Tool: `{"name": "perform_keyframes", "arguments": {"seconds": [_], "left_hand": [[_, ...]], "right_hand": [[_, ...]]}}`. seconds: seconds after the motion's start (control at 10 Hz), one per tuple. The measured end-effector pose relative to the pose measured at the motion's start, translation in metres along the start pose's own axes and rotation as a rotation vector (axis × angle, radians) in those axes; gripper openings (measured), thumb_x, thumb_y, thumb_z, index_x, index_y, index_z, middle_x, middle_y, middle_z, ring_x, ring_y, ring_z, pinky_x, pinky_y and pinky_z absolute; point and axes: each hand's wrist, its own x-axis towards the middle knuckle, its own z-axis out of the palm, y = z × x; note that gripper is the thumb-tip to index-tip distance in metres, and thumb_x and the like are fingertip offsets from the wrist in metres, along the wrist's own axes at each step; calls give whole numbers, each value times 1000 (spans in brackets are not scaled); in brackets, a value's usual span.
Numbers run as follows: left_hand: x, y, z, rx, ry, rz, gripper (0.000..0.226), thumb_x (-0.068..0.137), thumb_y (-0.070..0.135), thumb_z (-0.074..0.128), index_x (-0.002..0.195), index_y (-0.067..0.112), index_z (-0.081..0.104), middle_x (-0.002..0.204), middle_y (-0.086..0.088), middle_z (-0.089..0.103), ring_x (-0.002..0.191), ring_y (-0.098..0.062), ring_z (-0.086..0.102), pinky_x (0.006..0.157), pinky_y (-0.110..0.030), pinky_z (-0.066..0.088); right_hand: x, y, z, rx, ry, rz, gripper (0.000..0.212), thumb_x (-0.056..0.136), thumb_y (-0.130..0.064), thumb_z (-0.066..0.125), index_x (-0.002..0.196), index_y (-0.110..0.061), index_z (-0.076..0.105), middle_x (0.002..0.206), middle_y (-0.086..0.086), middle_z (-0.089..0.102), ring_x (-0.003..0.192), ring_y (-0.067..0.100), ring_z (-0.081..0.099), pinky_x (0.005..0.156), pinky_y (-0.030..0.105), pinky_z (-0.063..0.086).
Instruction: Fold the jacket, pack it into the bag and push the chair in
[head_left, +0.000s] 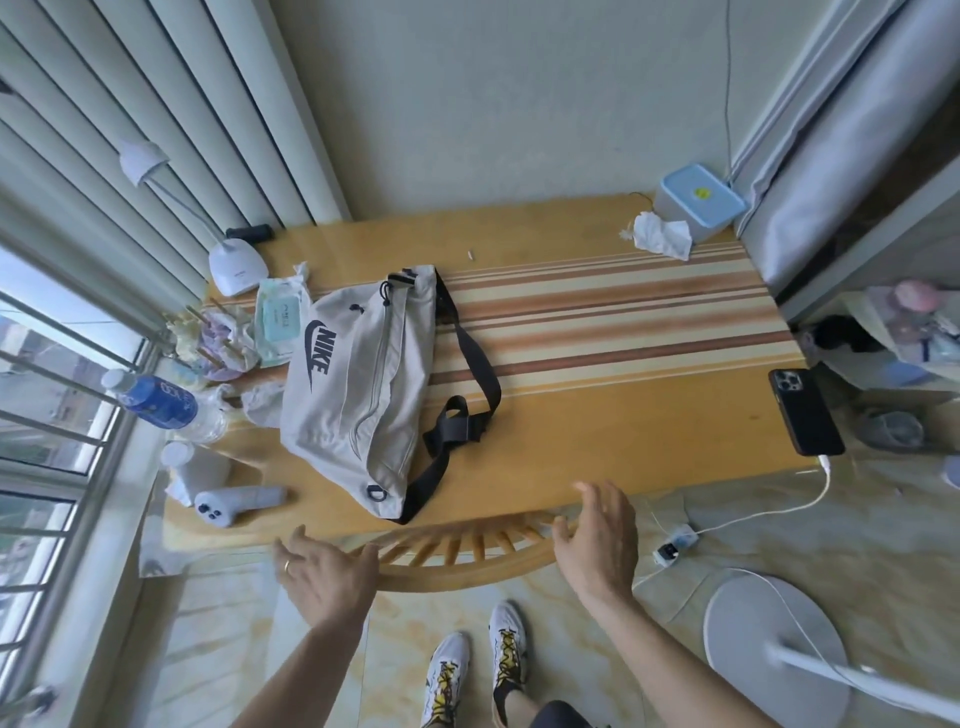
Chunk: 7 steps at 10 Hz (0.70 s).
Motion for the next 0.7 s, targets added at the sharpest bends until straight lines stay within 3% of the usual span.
{"name": "perform_keyframes", "arguments": {"seconds": [0.1, 0.2, 0.3, 0.4, 0.5, 0.6, 0.7], "left_hand": [[0, -2, 10, 314, -3, 422, 64, 87, 55, 59, 137, 15, 55, 152, -20, 47, 148, -36, 31, 122, -51, 19], [-14, 7, 14, 517, -190, 632, 73, 90, 72, 17, 120, 29, 68, 124, -2, 70, 122, -24, 60, 118, -47, 29], [-31, 10, 14, 575, -255, 771, 86, 90, 72, -2, 103, 32, 73, 107, 4, 76, 107, -19, 67, 103, -41, 41], [-37, 10, 12, 601, -270, 787, 81, 92, 66, -1, 93, 30, 72, 103, 6, 77, 107, -19, 68, 94, -38, 41], [-35, 11, 8, 635, -321, 760, 64, 100, 60, 14, 94, 29, 70, 103, 2, 76, 108, -21, 66, 88, -37, 40], [-38, 12, 4, 660, -352, 776, 58, 105, 54, 19, 93, 26, 68, 102, -1, 74, 103, -25, 67, 80, -37, 37], [-45, 10, -2, 660, -362, 795, 53, 106, 51, 21, 102, 27, 68, 104, -3, 72, 102, -28, 67, 79, -37, 38]], "right_hand": [[5, 8, 9, -308, -98, -313, 33, 95, -50, 51, 96, -24, 71, 106, 0, 74, 112, 24, 65, 121, 54, 23], [3, 6, 8, -416, -172, -446, 75, 102, -59, 10, 92, -21, 74, 89, 0, 75, 92, 23, 66, 114, 51, 22], [1, 2, 2, -476, -223, -478, 103, 93, -59, -19, 95, -17, 75, 96, 5, 75, 98, 28, 59, 105, 49, 29], [1, 0, -1, -473, -252, -476, 104, 91, -58, -21, 99, -15, 74, 103, 6, 74, 107, 30, 57, 105, 50, 27], [2, -4, -7, -475, -305, -429, 83, 99, -59, -1, 98, -19, 73, 102, 3, 75, 107, 27, 58, 105, 47, 28], [3, -7, -15, -317, -343, -367, 47, 102, -53, 36, 97, -24, 72, 96, 0, 76, 95, 24, 66, 105, 43, 35], [-1, -11, -35, 21, -330, -236, 32, 100, -45, 50, 103, -23, 73, 98, -2, 77, 88, 20, 70, 86, 35, 55]]}}
